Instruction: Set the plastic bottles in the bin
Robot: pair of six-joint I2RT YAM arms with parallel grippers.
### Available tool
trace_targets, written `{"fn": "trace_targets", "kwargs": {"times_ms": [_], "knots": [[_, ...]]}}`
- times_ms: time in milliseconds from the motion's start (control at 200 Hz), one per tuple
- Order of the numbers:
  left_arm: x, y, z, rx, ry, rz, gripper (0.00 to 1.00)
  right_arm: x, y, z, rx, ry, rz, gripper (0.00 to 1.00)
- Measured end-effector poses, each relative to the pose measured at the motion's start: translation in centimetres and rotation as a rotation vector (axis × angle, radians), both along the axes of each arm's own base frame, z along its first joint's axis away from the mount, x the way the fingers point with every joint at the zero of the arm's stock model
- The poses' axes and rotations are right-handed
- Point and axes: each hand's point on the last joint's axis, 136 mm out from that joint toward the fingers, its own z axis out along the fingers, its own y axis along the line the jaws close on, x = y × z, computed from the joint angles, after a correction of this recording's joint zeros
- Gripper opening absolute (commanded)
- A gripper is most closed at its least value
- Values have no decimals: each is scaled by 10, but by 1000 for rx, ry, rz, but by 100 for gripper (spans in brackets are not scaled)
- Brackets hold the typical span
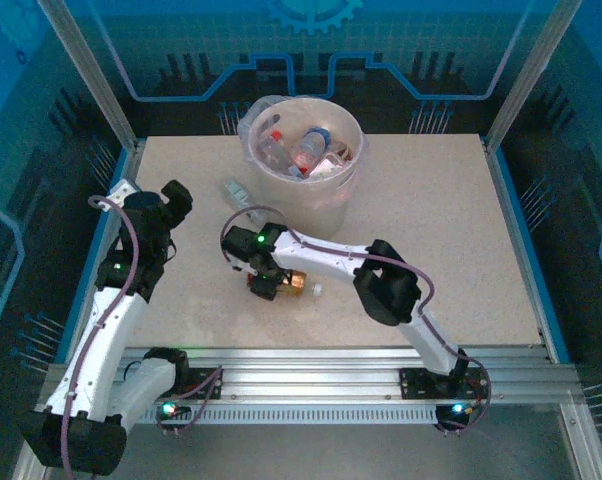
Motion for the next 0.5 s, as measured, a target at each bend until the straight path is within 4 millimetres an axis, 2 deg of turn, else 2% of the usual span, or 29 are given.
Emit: {"fn": "trace_targets", "kwargs": {"times_ms": [45,115,270,380,475,480,500], "knots": [[0,0,0,0,2,0,99,0,3,19,42,-16,0,48],[1,0,-1,0,5,0,99,2,7,59,127,-58,-3,46],[2,0,-3,0,10,-2,99,4,10,171,381,-174,-15,43],[2,-1,-4,-2,14,-7,99,14,0,250,585,-240,-52,43],[4,-3,-6,-5,21,-14,99,29,-16,301,730,-278,-103,44],[4,-3,-7,-5,22,-16,99,33,-19,309,752,-286,-113,44],[5,-3,-7,-6,24,-18,99,36,-22,314,767,-292,-121,44]]}}
